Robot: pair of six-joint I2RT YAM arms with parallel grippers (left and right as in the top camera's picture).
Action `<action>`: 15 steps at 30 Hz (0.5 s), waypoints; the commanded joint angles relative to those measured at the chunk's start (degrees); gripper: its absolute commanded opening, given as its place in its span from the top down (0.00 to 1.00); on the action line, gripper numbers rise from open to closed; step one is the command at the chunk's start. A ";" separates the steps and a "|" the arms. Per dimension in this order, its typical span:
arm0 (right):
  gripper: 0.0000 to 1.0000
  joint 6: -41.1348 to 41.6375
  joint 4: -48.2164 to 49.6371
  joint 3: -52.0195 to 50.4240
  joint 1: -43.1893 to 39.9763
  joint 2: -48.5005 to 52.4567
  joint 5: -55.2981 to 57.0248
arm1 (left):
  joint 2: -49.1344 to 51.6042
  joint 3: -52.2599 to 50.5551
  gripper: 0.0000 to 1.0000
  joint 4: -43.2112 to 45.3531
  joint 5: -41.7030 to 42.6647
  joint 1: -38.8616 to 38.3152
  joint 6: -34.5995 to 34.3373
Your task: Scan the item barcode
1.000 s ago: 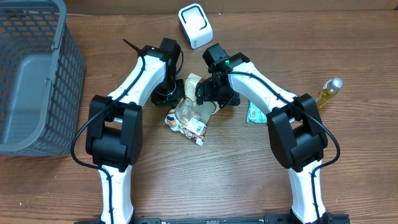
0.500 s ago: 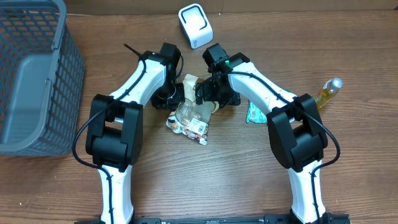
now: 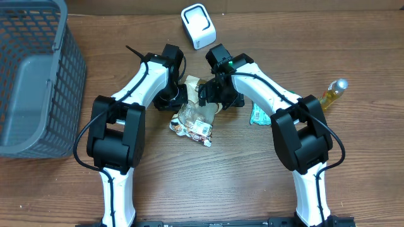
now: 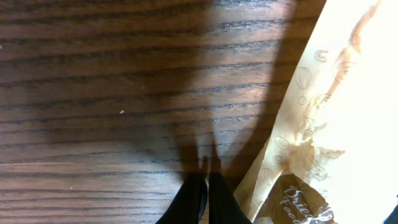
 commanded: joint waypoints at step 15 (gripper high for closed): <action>0.15 -2.97 0.46 -0.39 0.17 -8.22 -3.10 | 0.09 17.27 0.96 -18.84 -0.35 6.25 3.15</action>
